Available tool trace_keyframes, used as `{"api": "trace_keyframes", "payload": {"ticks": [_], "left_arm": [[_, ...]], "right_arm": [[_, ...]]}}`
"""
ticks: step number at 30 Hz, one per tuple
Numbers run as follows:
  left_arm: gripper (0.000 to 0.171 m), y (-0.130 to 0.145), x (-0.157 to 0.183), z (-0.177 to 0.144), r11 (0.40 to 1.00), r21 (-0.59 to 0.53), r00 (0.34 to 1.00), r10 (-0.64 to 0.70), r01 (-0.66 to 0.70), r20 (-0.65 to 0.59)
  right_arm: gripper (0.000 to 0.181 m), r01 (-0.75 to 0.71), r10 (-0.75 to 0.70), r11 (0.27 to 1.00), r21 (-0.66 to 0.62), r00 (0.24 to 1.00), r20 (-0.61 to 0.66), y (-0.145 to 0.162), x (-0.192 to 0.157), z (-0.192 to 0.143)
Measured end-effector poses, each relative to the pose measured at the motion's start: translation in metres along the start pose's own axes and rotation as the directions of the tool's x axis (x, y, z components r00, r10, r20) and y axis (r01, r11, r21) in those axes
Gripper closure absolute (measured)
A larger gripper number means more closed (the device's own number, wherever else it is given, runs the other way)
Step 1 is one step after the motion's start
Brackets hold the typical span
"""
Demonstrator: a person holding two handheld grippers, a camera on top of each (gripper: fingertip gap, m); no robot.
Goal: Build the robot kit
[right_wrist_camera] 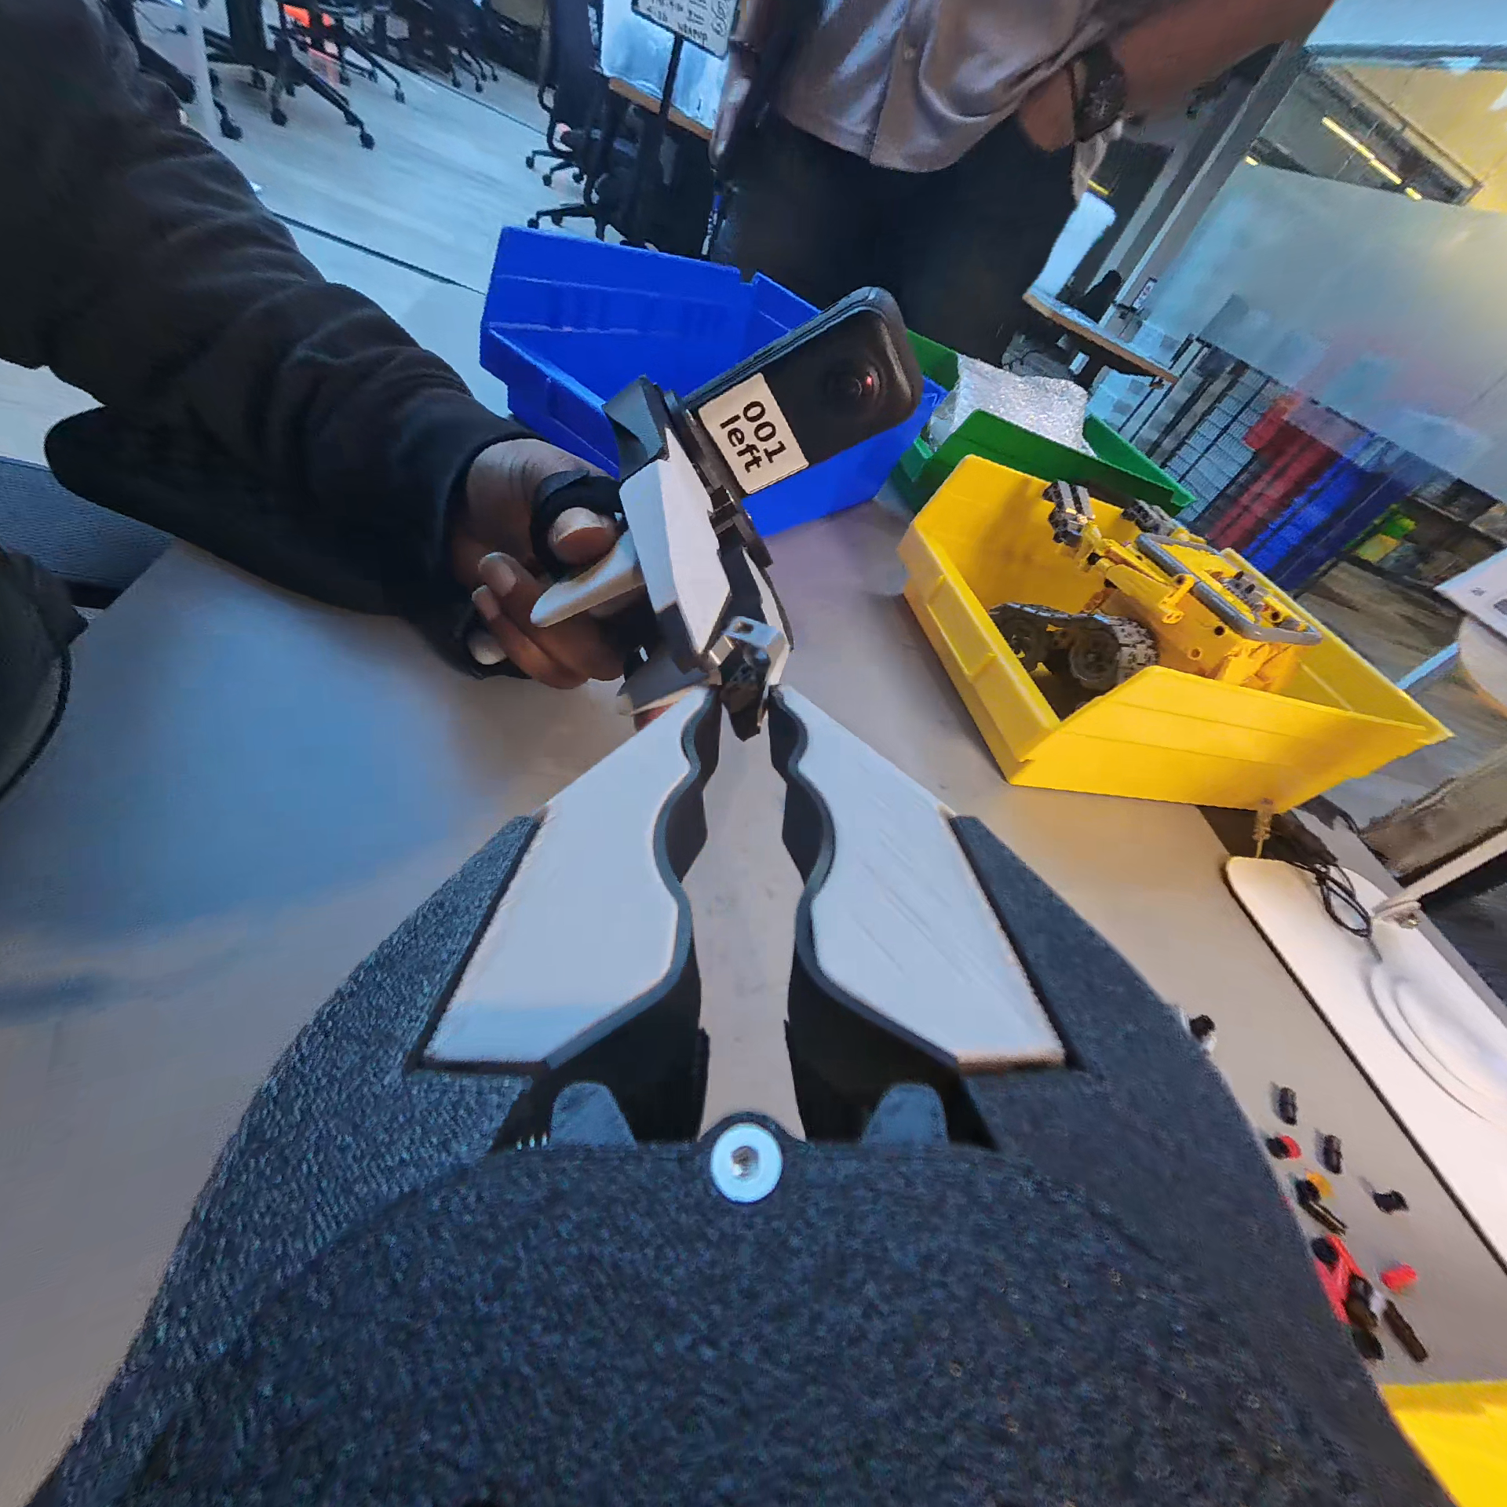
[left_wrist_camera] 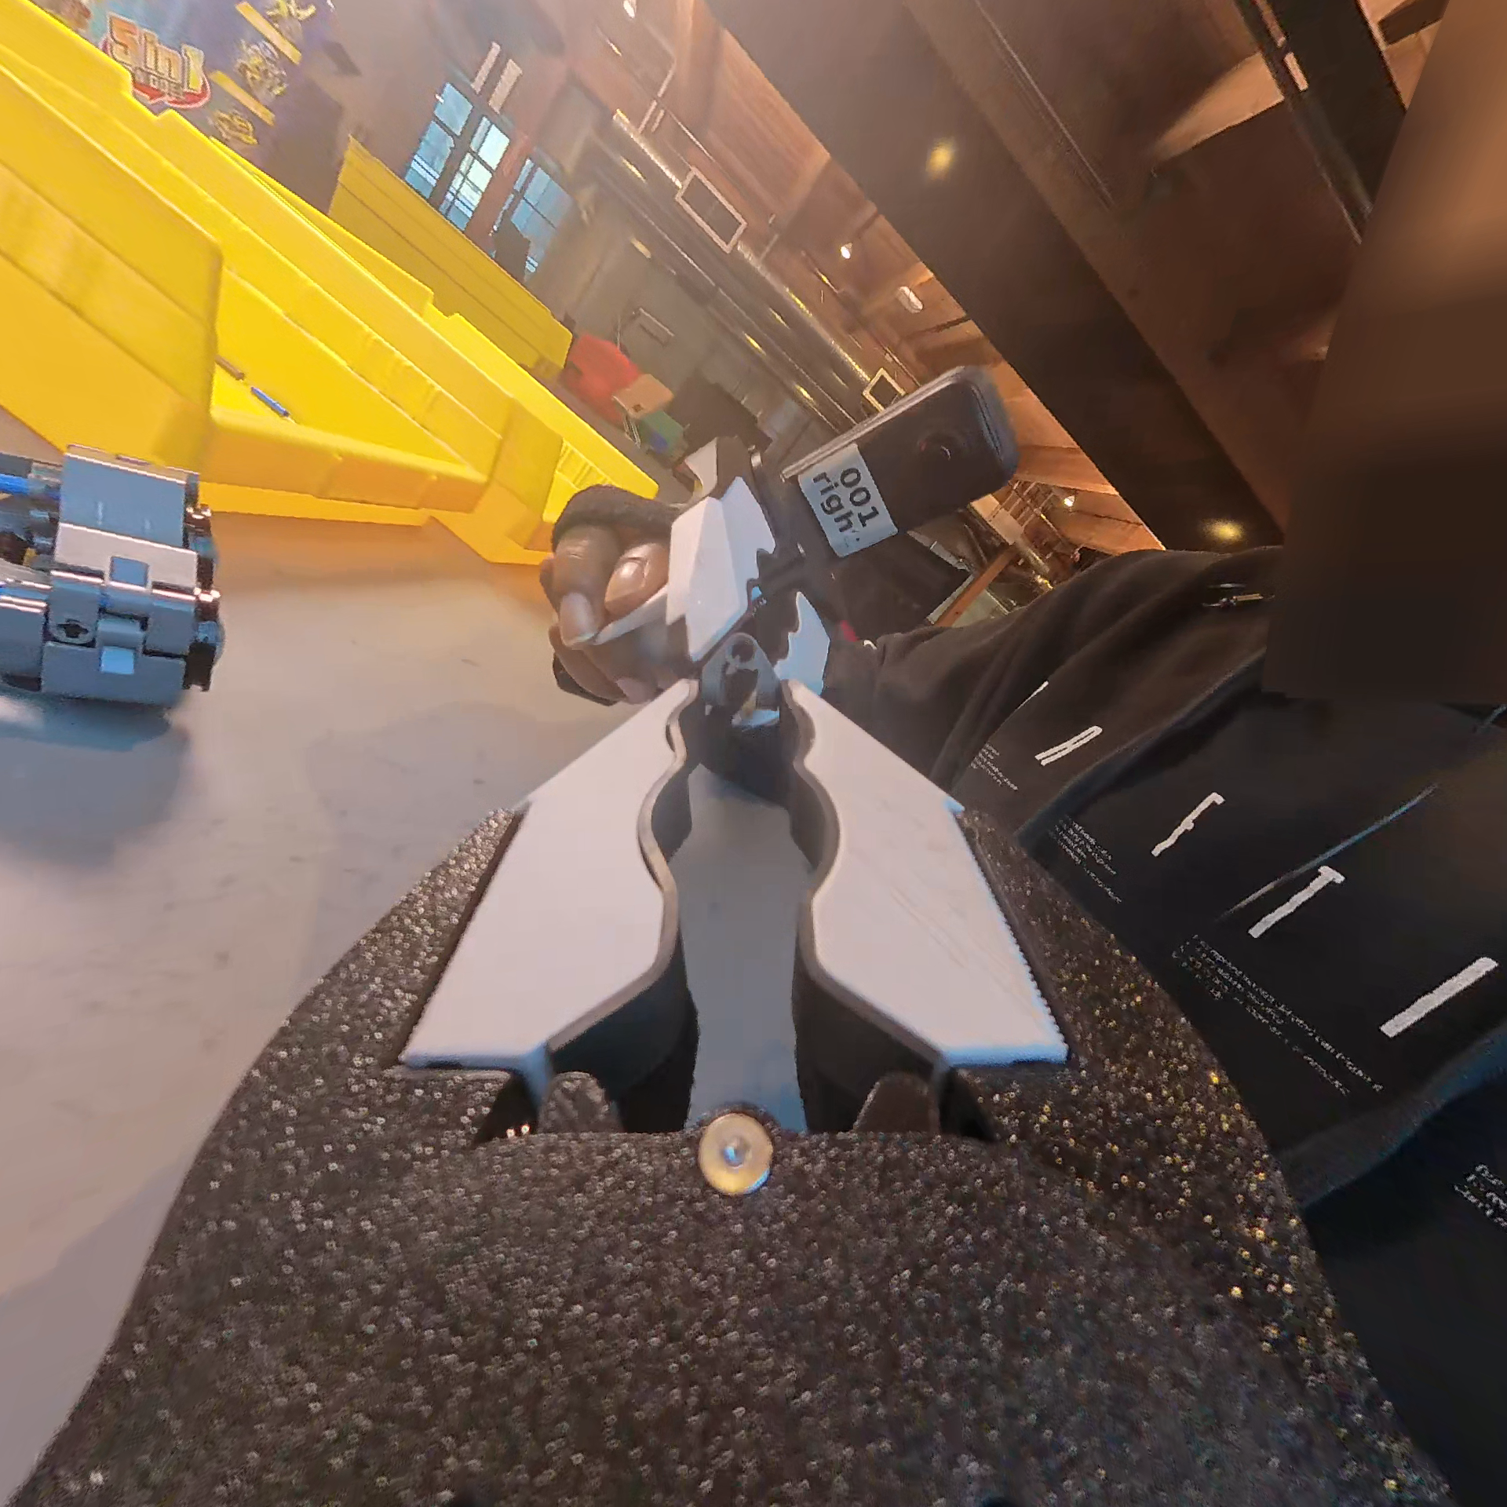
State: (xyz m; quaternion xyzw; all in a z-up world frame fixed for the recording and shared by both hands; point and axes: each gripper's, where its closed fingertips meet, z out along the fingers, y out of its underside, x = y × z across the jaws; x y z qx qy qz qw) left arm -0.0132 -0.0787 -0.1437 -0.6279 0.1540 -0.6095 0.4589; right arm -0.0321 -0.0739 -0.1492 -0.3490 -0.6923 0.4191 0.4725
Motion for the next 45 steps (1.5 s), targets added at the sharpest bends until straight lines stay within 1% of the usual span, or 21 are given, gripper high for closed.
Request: {"api": "trace_keyframes", "payload": {"ticks": [2, 5, 8, 10, 13, 17, 20, 22, 25, 28, 30, 32, 36, 39, 42, 45], "left_arm": [[0.155, 0.001, 0.001, 0.000, 1.000, -0.011, 1.000, -0.011, 0.011, -0.009], [0.155, 0.004, 0.002, 0.002, 1.000, -0.031, 1.000, 0.000, 0.000, -0.010], [0.155, 0.008, 0.005, 0.003, 0.998, -0.057, 0.999, -0.011, 0.009, -0.036], [0.155, 0.013, 0.008, 0.004, 0.996, -0.091, 0.999, 0.001, -0.005, -0.043], [0.155, 0.025, 0.014, 0.007, 0.987, -0.161, 0.997, -0.003, -0.010, -0.078], [0.155, 0.042, 0.023, 0.011, 0.967, -0.256, 0.992, -0.015, -0.018, -0.124], [0.156, 0.049, 0.027, 0.013, 0.955, -0.295, 0.990, 0.001, -0.042, -0.138], [0.156, 0.047, 0.026, 0.013, 0.958, -0.282, 0.992, 0.020, -0.056, -0.127], [0.155, 0.036, 0.019, 0.010, 0.970, -0.224, 0.994, 0.074, -0.091, -0.085], [0.155, 0.020, 0.013, 0.006, 0.980, -0.144, 0.991, 0.132, -0.135, -0.031], [0.156, 0.008, 0.010, 0.003, 0.982, -0.087, 0.985, 0.170, -0.169, 0.008], [0.156, 0.000, 0.008, -0.001, 0.976, -0.056, 0.976, 0.215, -0.212, 0.045], [0.155, -0.003, 0.007, -0.002, 0.941, -0.063, 0.935, 0.336, -0.331, 0.109], [0.156, -0.004, 0.008, -0.001, 0.924, -0.069, 0.915, 0.383, -0.377, 0.124], [0.156, -0.004, 0.009, -0.001, 0.909, -0.075, 0.899, 0.417, -0.410, 0.131], [0.155, -0.004, 0.011, 0.000, 0.891, -0.081, 0.880, 0.454, -0.447, 0.140]], "right_arm": [[0.176, -0.001, 0.001, 1.000, 0.003, 1.000, 0.015, 0.000, 0.000, -0.002], [0.176, -0.008, 0.008, 1.000, 0.003, 0.999, 0.051, 0.000, -0.003, -0.004], [0.176, -0.020, 0.018, 1.000, 0.016, 0.996, 0.093, -0.001, -0.007, -0.006], [0.176, -0.030, 0.028, 0.999, 0.014, 0.991, 0.130, -0.001, -0.011, -0.008], [0.176, -0.075, 0.070, 0.997, 0.011, 0.970, 0.233, -0.001, -0.023, -0.012], [0.176, -0.147, 0.140, 0.989, -0.008, 0.916, 0.375, 0.001, -0.040, -0.020], [0.176, -0.172, 0.166, 0.985, -0.026, 0.884, 0.437, 0.001, -0.048, -0.023], [0.176, -0.176, 0.170, 0.984, -0.025, 0.888, 0.426, 0.000, -0.047, -0.023], [0.175, -0.194, 0.184, 0.981, -0.007, 0.917, 0.354, -0.001, -0.035, -0.018], [0.164, -0.232, 0.215, 0.973, 0.019, 0.928, 0.304, -0.006, -0.023, -0.016], [0.161, -0.254, 0.236, 0.967, 0.028, 0.929, 0.286, -0.007, -0.019, -0.016], [0.157, -0.282, 0.262, 0.959, 0.040, 0.928, 0.265, -0.008, -0.015, -0.015], [0.155, -0.324, 0.303, 0.944, 0.056, 0.923, 0.238, -0.010, -0.011, -0.010], [0.161, -0.353, 0.330, 0.933, 0.068, 0.915, 0.231, -0.012, -0.007, -0.010], [0.160, -0.354, 0.334, 0.933, 0.066, 0.919, 0.209, -0.010, -0.004, -0.009], [0.161, -0.367, 0.344, 0.927, 0.070, 0.912, 0.224, -0.012, -0.006, -0.009]]}}
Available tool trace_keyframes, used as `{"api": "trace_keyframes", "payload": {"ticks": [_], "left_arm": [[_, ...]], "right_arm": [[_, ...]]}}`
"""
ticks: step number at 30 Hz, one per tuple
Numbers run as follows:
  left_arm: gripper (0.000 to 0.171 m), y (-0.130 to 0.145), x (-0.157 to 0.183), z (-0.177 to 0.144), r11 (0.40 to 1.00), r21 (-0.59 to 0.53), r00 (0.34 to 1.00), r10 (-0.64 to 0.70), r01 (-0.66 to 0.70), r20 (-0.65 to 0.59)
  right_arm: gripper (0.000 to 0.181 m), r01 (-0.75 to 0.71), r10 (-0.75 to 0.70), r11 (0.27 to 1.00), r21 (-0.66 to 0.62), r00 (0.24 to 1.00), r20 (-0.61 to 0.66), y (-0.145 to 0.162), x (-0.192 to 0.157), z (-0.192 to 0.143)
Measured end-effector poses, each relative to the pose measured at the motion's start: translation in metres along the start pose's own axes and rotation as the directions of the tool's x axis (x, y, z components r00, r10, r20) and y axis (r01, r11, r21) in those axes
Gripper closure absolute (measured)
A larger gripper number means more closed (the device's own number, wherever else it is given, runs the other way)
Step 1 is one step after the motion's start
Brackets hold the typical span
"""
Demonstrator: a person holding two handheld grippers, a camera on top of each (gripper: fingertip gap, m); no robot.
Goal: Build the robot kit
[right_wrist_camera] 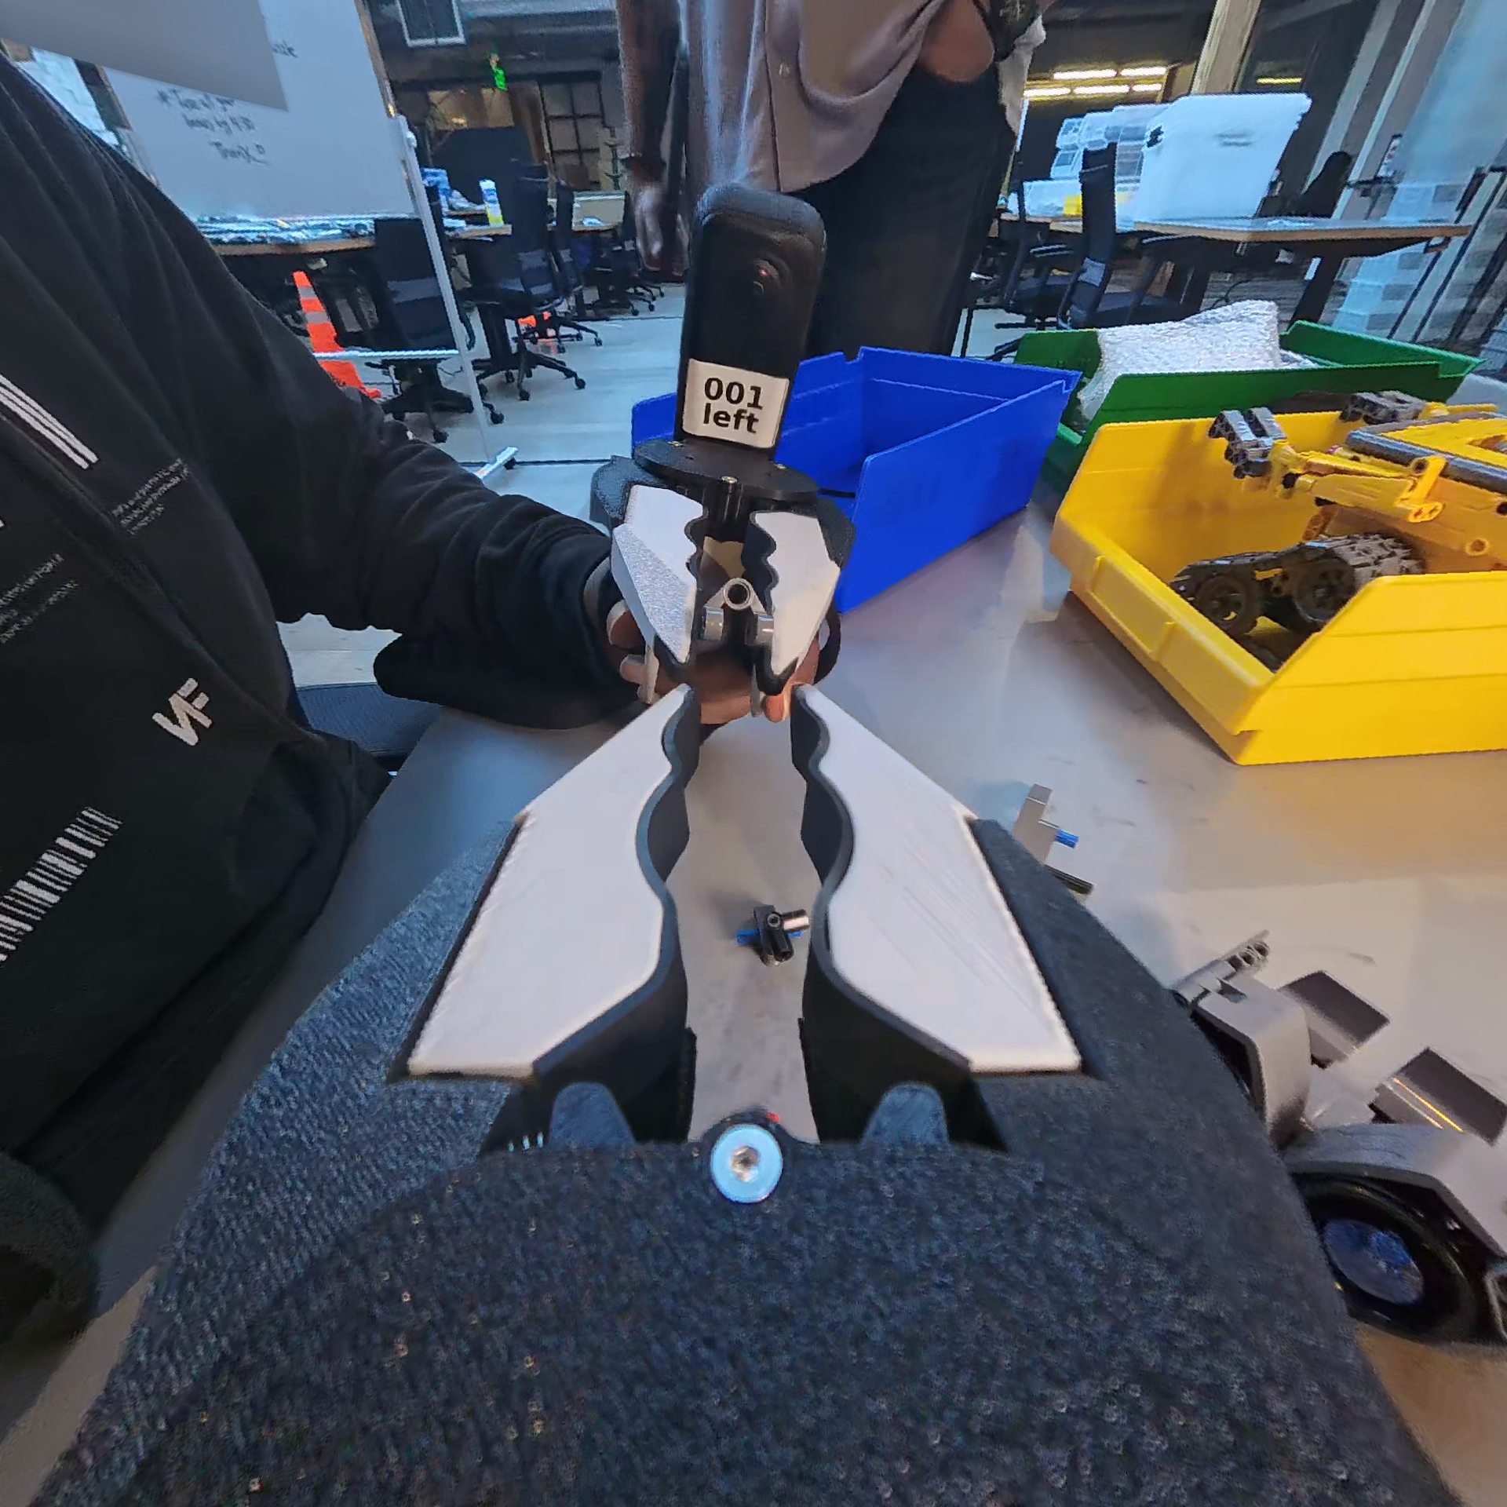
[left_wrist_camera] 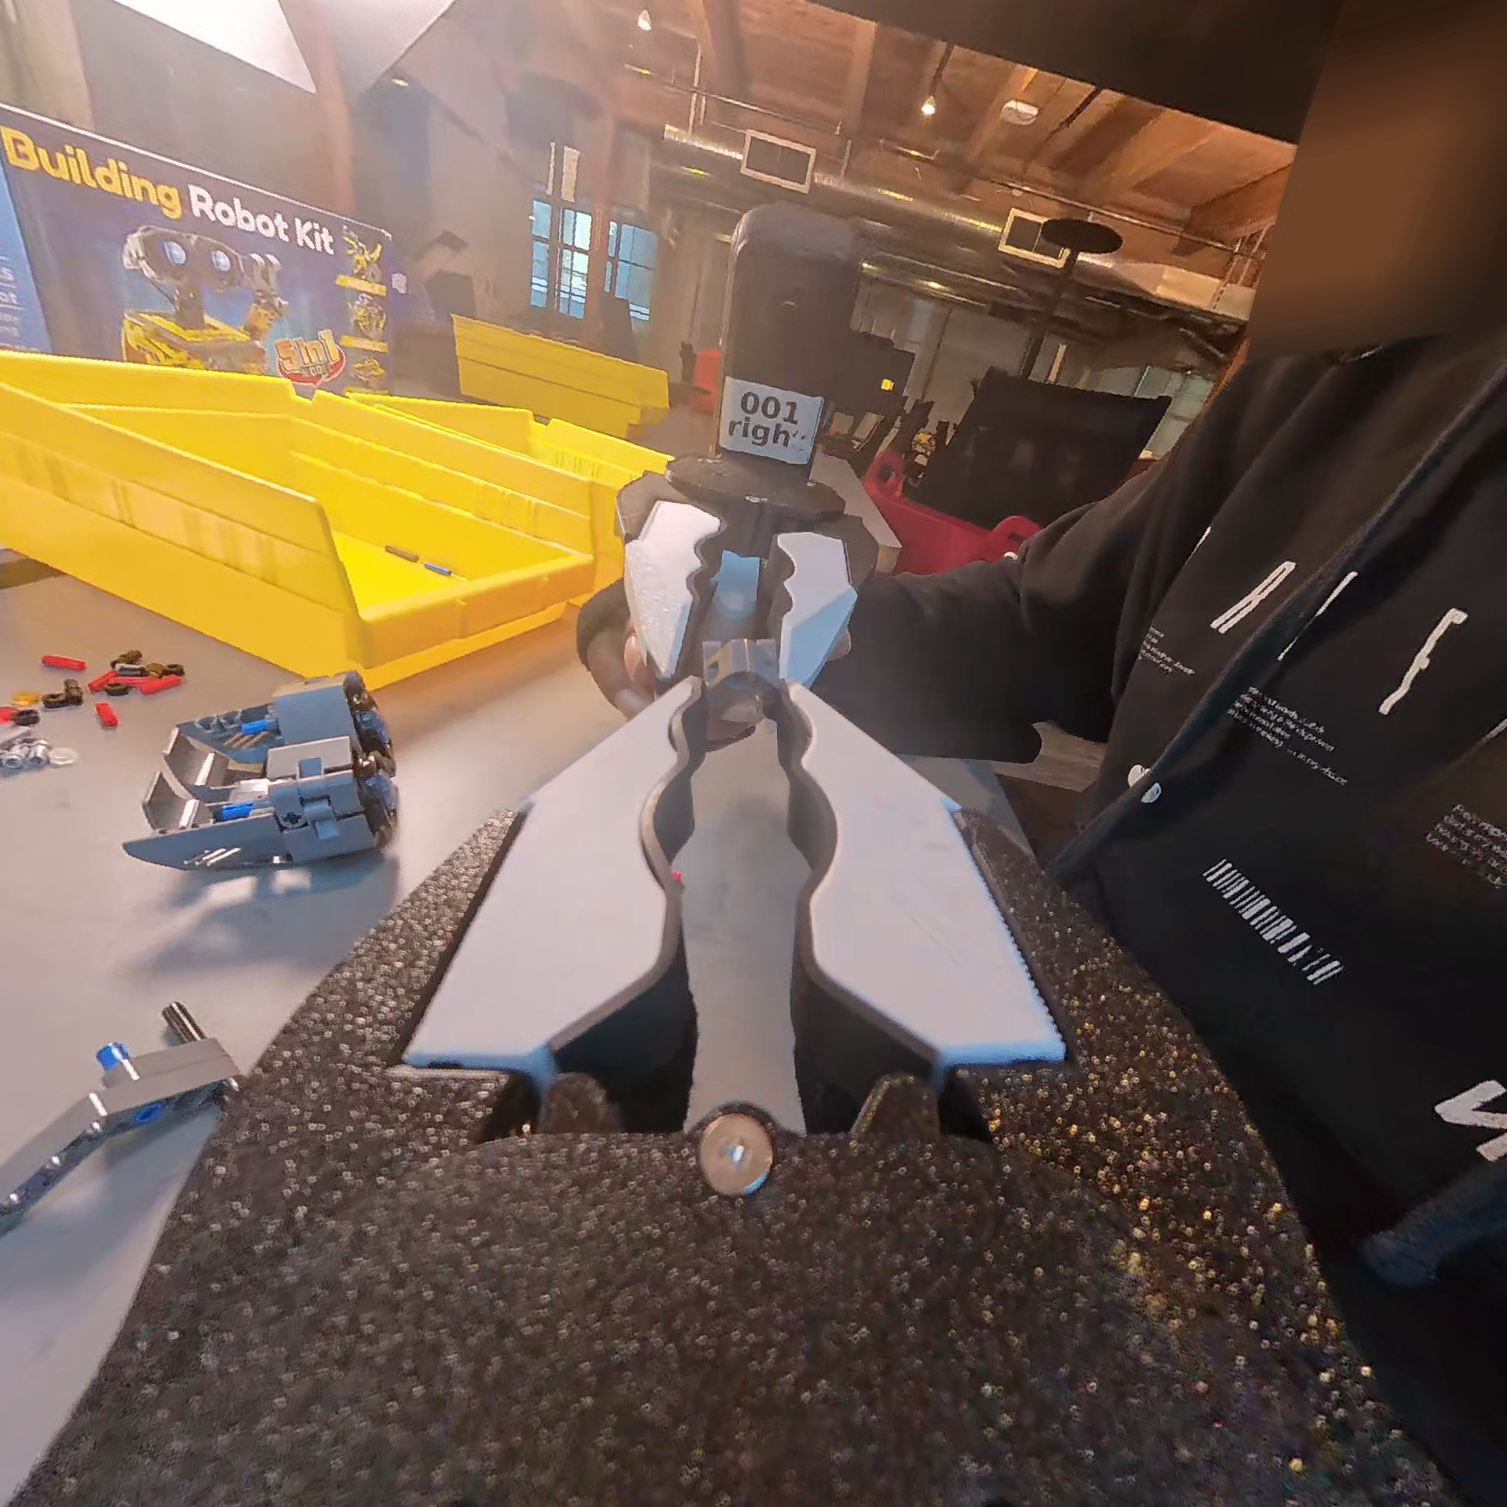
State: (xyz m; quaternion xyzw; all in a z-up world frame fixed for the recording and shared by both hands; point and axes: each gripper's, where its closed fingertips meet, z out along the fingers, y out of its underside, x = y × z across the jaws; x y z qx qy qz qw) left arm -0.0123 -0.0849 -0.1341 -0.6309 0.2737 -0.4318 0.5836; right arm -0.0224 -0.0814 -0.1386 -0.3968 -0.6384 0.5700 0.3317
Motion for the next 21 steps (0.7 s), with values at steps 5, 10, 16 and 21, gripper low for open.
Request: {"api": "trace_keyframes", "payload": {"ticks": [5, 10, 16, 21], "left_arm": [[0.155, -0.0015, 0.0014, 0.0006, 1.000, 0.004, 0.999, 0.031, -0.031, 0.008], [0.155, -0.0009, 0.0011, 0.0012, 0.999, 0.001, 0.999, 0.035, -0.035, 0.011], [0.156, 0.0008, -0.0011, 0.0015, 0.999, -0.013, 0.999, 0.037, -0.037, 0.024], [0.155, 0.0039, -0.0011, 0.0022, 0.999, -0.034, 0.999, 0.040, -0.039, 0.023]], "right_arm": [[0.161, -0.021, 0.020, 1.000, 0.014, 0.999, 0.028, -0.0015, -0.0025, -0.0005], [0.159, -0.045, 0.044, 0.999, 0.020, 0.998, 0.054, -0.0009, -0.0043, -0.0006], [0.154, -0.065, 0.063, 0.998, 0.021, 0.995, 0.079, -0.0004, -0.0062, -0.0011], [0.157, -0.062, 0.061, 0.998, 0.012, 0.995, 0.073, 0.0008, -0.0041, -0.0013]]}}
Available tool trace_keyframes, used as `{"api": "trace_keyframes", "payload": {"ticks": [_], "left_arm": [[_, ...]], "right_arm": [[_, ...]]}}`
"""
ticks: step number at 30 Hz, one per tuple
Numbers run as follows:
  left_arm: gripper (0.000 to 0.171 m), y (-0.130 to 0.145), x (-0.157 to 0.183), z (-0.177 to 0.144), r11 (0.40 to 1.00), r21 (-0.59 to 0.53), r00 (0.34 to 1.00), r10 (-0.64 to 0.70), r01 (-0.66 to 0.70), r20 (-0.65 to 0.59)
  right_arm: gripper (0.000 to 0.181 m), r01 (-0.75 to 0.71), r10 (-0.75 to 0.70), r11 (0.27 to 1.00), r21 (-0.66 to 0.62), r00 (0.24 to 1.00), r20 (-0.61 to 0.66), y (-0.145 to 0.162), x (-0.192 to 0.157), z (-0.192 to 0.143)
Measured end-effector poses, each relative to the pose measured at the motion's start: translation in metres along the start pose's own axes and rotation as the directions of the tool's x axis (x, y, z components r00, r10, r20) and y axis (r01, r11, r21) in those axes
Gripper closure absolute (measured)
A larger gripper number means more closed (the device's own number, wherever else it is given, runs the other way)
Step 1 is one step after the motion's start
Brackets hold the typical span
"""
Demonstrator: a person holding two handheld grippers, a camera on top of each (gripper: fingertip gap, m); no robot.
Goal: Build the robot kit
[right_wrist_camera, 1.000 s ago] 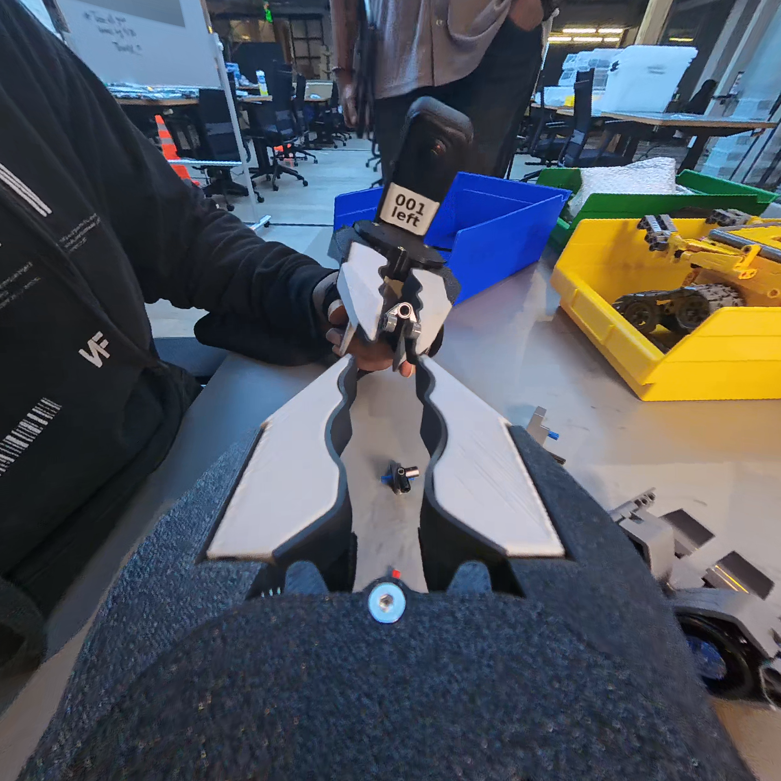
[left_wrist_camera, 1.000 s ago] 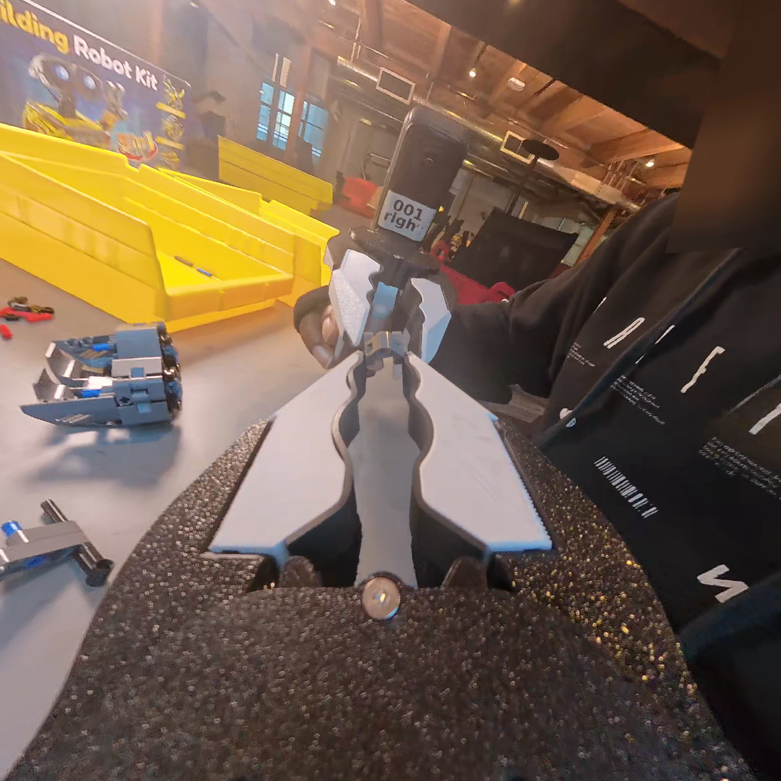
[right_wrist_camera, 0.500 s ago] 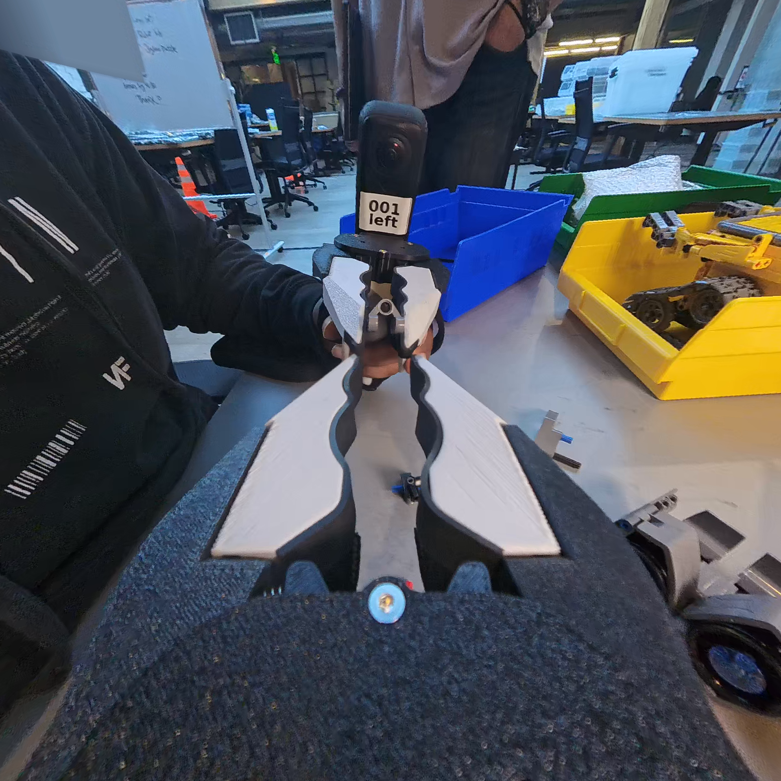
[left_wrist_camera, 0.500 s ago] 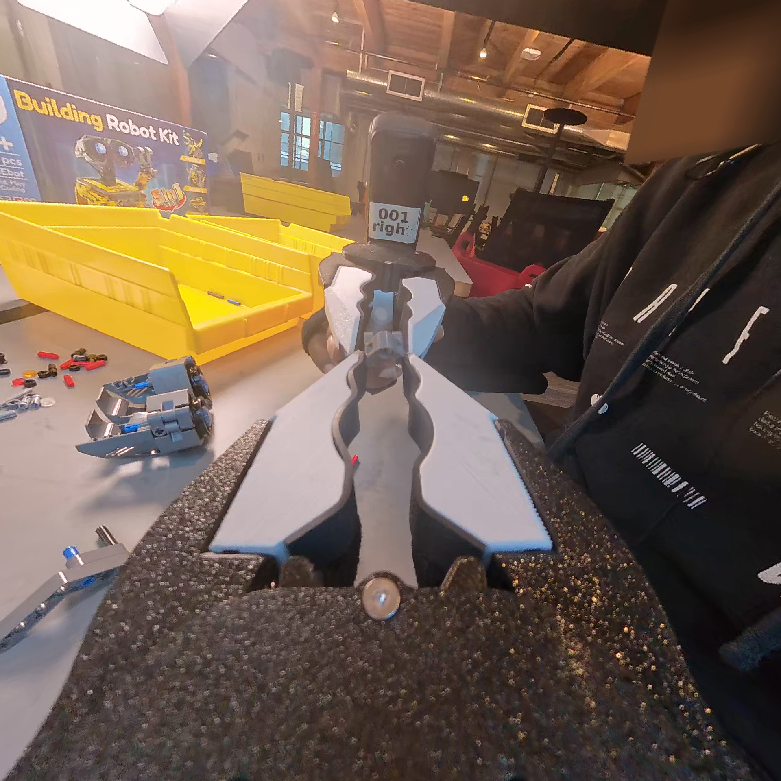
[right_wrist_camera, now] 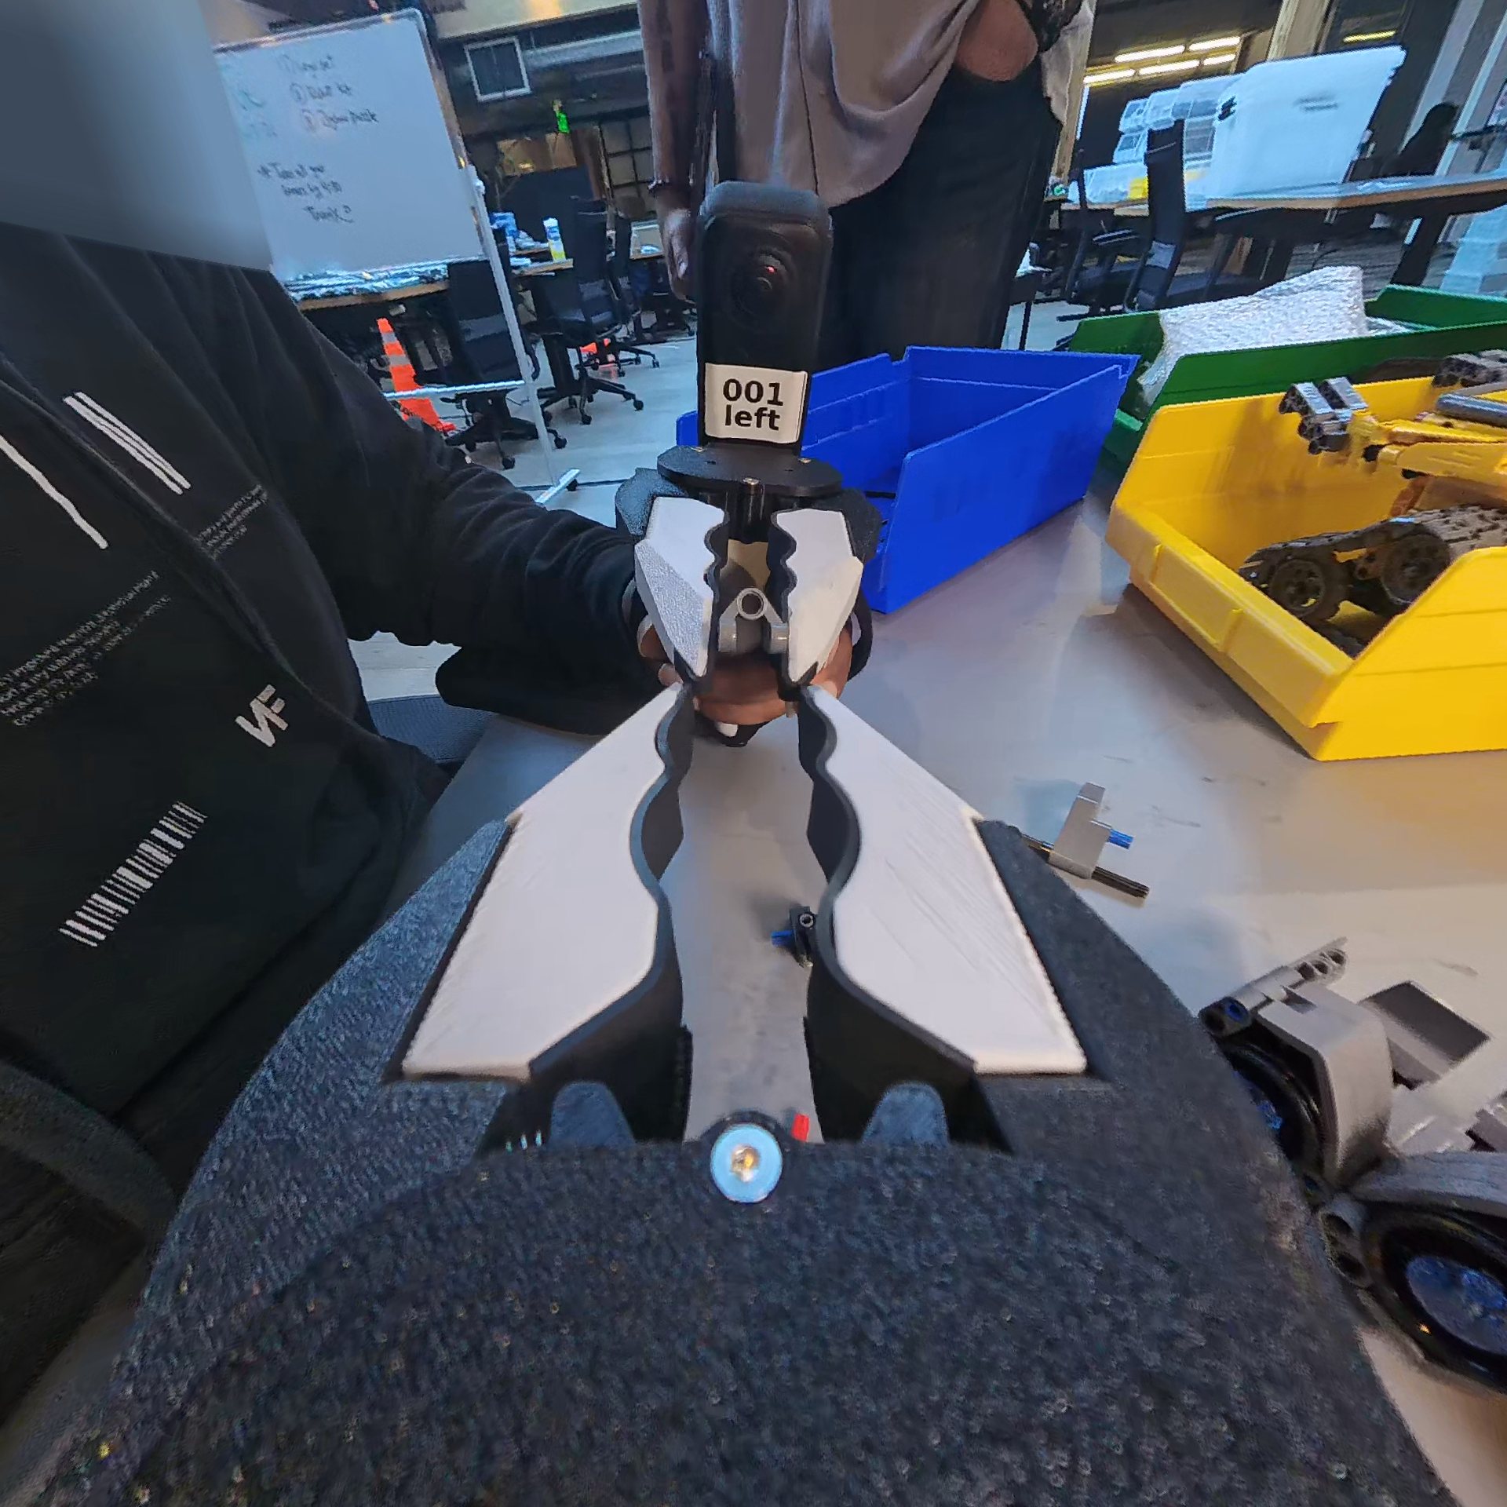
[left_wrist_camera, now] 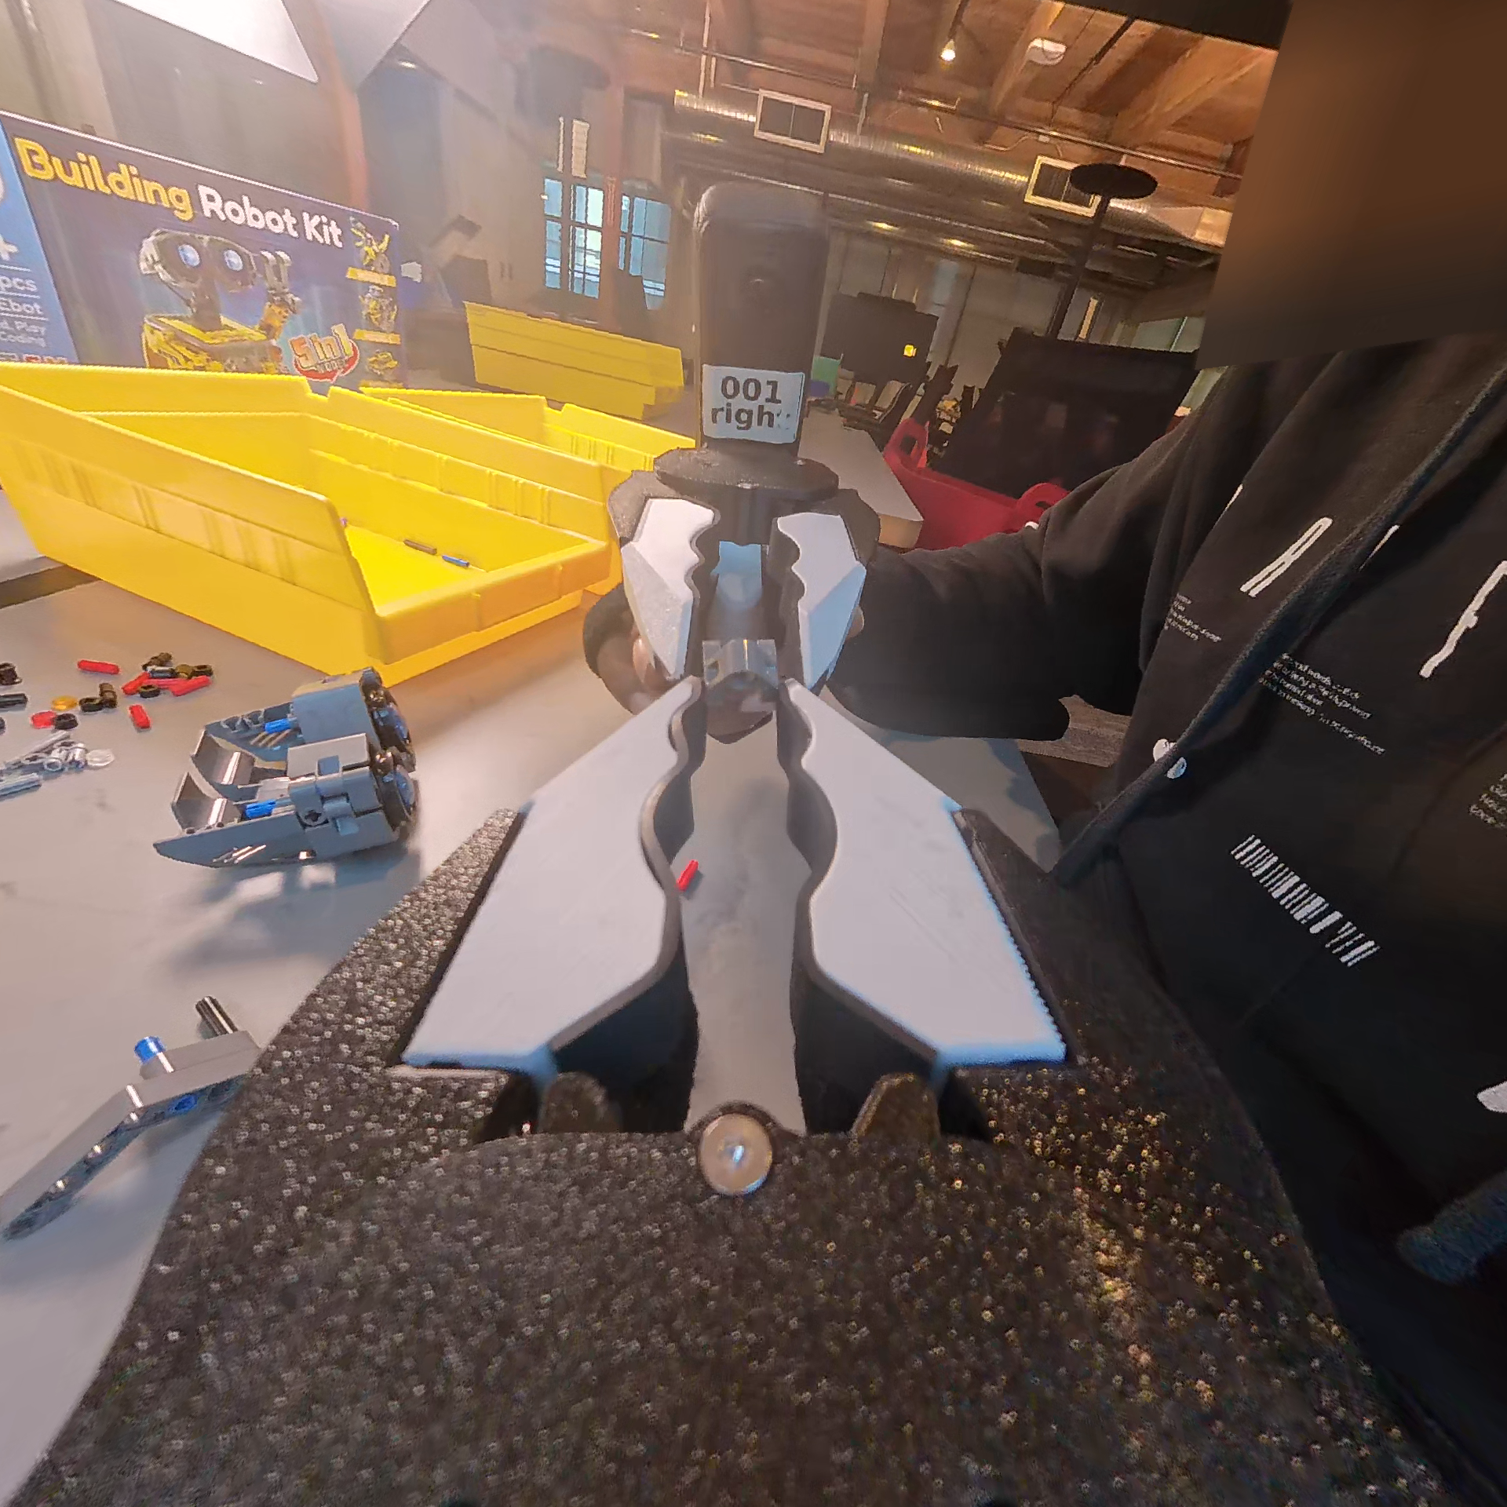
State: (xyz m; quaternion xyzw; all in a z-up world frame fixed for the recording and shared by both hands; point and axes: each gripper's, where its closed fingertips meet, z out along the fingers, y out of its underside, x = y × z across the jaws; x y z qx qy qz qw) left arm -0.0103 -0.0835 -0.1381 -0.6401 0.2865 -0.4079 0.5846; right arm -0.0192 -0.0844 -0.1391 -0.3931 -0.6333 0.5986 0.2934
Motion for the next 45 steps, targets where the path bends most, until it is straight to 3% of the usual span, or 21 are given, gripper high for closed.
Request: {"api": "trace_keyframes", "payload": {"ticks": [4, 11, 38, 45], "left_arm": [[0.156, 0.012, -0.004, 0.003, 0.995, -0.084, 0.998, 0.051, -0.047, 0.037], [0.156, 0.021, -0.002, 0.006, 0.986, -0.144, 0.996, 0.086, -0.080, 0.038], [0.156, 0.003, 0.001, -0.003, 0.999, -0.031, 1.000, -0.021, 0.020, -0.008], [0.156, 0.006, 0.000, -0.006, 0.997, -0.067, 0.999, -0.034, 0.032, -0.022]], "right_arm": [[0.157, -0.021, 0.021, 0.999, 0.038, 1.000, 0.005, -0.010, 0.002, -0.005], [0.166, 0.021, -0.022, 0.997, -0.070, 1.000, -0.010, 0.009, 0.001, 0.002], [0.167, -0.073, 0.072, 0.997, 0.024, 0.997, 0.041, 0.004, 0.001, -0.001], [0.167, -0.094, 0.093, 0.995, 0.030, 0.995, 0.038, 0.007, 0.001, 0.003]]}}
